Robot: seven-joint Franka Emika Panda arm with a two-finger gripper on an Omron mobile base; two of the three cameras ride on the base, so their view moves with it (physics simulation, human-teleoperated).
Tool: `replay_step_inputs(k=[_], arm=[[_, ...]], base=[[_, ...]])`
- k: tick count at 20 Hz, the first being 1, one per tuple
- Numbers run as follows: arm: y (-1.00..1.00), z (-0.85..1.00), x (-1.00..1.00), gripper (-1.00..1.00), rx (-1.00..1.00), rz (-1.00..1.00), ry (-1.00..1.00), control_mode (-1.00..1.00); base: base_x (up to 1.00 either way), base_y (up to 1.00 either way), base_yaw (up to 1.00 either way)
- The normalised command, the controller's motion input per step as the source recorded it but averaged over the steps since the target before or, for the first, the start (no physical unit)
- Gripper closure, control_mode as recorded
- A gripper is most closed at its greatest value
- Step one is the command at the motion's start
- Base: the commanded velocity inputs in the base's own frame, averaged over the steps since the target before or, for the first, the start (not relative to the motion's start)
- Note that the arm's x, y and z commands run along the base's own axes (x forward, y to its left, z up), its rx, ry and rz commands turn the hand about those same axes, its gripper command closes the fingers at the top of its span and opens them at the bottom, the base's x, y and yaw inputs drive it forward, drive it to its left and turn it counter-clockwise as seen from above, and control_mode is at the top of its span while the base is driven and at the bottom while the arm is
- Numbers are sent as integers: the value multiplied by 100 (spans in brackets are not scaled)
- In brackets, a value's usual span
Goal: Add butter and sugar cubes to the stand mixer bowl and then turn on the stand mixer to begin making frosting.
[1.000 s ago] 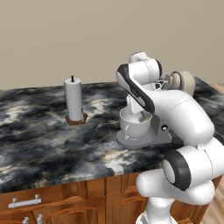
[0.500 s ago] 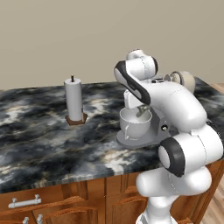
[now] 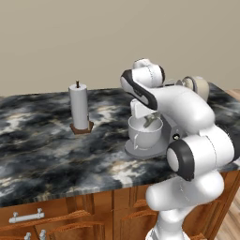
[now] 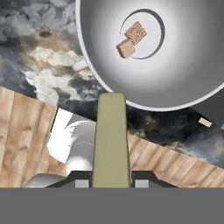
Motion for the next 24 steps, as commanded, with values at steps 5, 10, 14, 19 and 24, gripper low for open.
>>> replay_step_inputs(k=[5,10,14,19,24], arm=[[0,-31,15,100,0,0,-2,-100],[0,-5,22,100,0,0,-4,-100],[0,0,29,100,0,0,-4,-100],[0,-1,18,100,0,0,-3,-100],[-3,-4,4,100,2,0,-5,-100]], base=[[0,0,0],[0,0,0],[0,0,0],[0,0,0],[0,0,0]])
